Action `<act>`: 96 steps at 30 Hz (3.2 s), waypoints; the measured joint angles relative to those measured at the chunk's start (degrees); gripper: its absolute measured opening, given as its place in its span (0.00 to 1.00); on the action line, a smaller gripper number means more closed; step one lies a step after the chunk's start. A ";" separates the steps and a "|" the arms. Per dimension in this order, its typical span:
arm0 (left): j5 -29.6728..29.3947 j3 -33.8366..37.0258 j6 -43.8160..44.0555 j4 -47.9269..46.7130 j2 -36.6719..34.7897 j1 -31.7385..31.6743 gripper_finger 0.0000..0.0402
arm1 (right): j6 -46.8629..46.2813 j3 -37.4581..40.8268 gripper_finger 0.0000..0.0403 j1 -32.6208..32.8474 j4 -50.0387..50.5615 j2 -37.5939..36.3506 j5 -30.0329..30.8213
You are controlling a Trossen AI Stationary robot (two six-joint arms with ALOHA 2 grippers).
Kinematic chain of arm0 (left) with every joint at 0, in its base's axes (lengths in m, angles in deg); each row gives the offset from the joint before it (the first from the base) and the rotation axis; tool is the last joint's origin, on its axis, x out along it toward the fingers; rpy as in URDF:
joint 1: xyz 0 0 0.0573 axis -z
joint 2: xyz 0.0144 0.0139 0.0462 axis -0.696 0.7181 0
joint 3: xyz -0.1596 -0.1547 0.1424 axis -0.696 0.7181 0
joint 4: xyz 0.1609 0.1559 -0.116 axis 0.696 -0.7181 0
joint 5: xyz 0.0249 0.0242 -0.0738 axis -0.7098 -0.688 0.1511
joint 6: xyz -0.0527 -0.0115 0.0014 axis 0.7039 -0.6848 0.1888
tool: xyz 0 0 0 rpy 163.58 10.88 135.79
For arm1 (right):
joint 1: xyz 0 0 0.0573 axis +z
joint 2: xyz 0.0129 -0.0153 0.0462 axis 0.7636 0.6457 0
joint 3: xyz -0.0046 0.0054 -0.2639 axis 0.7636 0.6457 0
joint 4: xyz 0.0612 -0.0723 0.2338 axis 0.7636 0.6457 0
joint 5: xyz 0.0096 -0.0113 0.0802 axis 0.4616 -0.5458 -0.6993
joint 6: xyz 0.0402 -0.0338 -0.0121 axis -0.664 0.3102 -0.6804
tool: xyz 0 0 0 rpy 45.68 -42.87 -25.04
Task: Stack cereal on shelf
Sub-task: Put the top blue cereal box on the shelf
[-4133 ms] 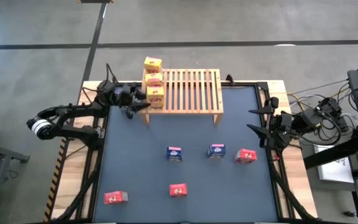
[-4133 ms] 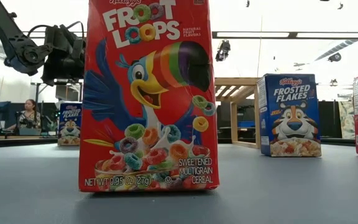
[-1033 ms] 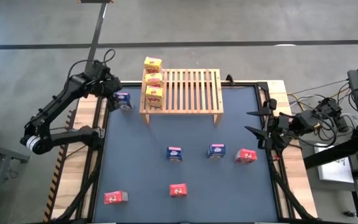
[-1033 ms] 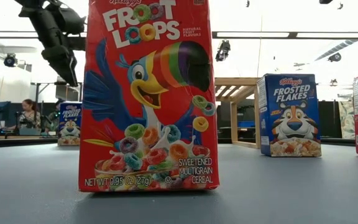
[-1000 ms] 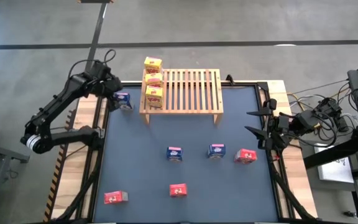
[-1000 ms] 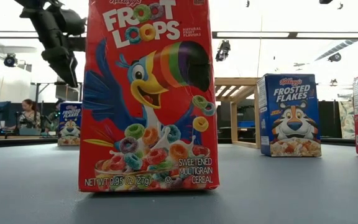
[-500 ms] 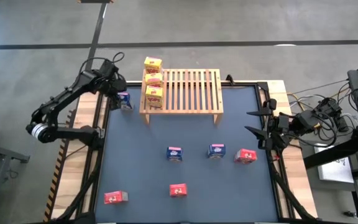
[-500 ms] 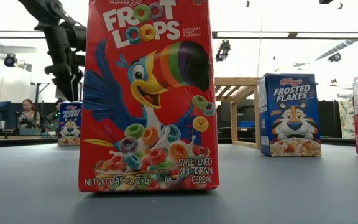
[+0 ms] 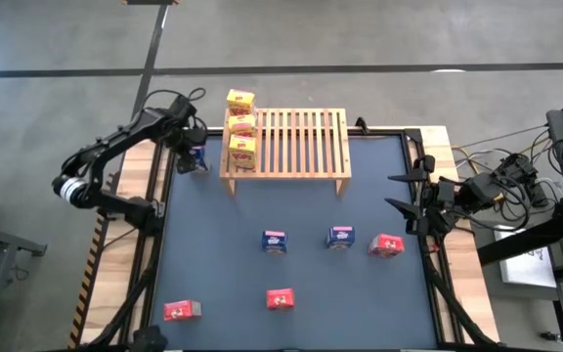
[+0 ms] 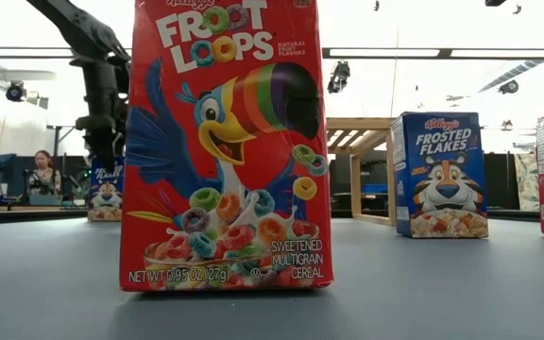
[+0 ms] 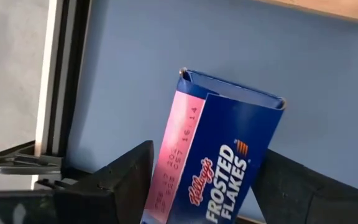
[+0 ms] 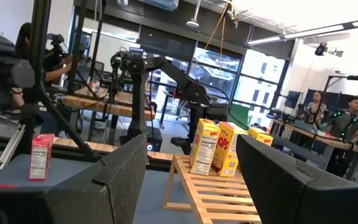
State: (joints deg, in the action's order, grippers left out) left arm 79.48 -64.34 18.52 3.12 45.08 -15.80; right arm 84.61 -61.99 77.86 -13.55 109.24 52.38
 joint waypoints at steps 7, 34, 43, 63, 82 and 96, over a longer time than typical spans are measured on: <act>0.02 -0.78 0.68 -0.58 0.42 0.00 0.41 | -0.08 0.00 0.59 0.00 0.00 0.00 0.00; 20.09 -9.51 29.51 -22.30 -18.87 15.14 0.25 | -2.54 0.00 0.59 0.00 -1.22 0.08 -0.03; 14.36 -9.20 50.99 -7.77 -27.40 44.84 0.25 | -5.02 0.00 0.59 0.00 -7.32 3.73 -1.00; -10.59 -13.99 54.15 9.68 -10.97 75.60 0.25 | -8.22 -13.87 0.59 0.00 -18.82 38.97 0.83; -16.50 -21.33 51.58 9.87 1.78 75.39 0.25 | -17.91 -26.72 0.59 -7.72 -13.99 57.81 -3.69; -16.53 -21.33 51.21 11.54 1.84 75.45 0.25 | -24.87 -32.63 0.59 -13.70 -9.40 65.41 -12.73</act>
State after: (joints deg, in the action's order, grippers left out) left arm 62.95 -85.67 69.73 14.67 46.92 59.65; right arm 59.74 -94.62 64.16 -22.94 174.65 39.65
